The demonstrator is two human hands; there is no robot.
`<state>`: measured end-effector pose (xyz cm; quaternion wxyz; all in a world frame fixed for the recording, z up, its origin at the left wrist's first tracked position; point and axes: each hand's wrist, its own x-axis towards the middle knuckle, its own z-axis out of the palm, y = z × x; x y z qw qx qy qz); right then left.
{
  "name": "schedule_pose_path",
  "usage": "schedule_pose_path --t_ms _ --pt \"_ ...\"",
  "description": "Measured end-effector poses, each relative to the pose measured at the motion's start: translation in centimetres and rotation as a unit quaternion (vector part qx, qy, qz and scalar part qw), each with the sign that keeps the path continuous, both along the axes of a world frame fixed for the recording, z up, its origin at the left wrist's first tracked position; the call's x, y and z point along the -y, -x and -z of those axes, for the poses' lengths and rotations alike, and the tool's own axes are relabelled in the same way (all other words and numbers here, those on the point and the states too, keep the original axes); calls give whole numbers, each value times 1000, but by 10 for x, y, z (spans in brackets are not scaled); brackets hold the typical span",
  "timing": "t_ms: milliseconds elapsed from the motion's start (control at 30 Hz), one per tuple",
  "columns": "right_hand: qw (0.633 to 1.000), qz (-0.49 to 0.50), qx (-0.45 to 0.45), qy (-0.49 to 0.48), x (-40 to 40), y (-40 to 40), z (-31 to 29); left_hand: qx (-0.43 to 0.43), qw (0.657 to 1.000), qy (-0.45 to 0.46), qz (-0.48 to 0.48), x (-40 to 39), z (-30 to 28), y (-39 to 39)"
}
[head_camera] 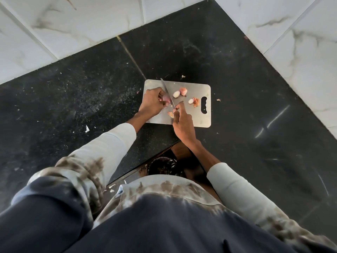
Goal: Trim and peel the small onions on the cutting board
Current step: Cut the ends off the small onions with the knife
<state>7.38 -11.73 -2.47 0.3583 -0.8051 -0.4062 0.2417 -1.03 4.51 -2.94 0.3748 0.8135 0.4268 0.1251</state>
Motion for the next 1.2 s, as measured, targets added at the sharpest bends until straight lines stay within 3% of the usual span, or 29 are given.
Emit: schedule_pose_path --t_ms 467,867,1200 --pt "995 7 87 39 -10 14 -9 31 999 -29 -17 5 8 0" --pt "994 16 93 50 -18 14 -10 26 999 -30 -5 4 8 2" --pt "998 27 26 53 -37 6 -20 41 998 -40 -12 5 7 2"
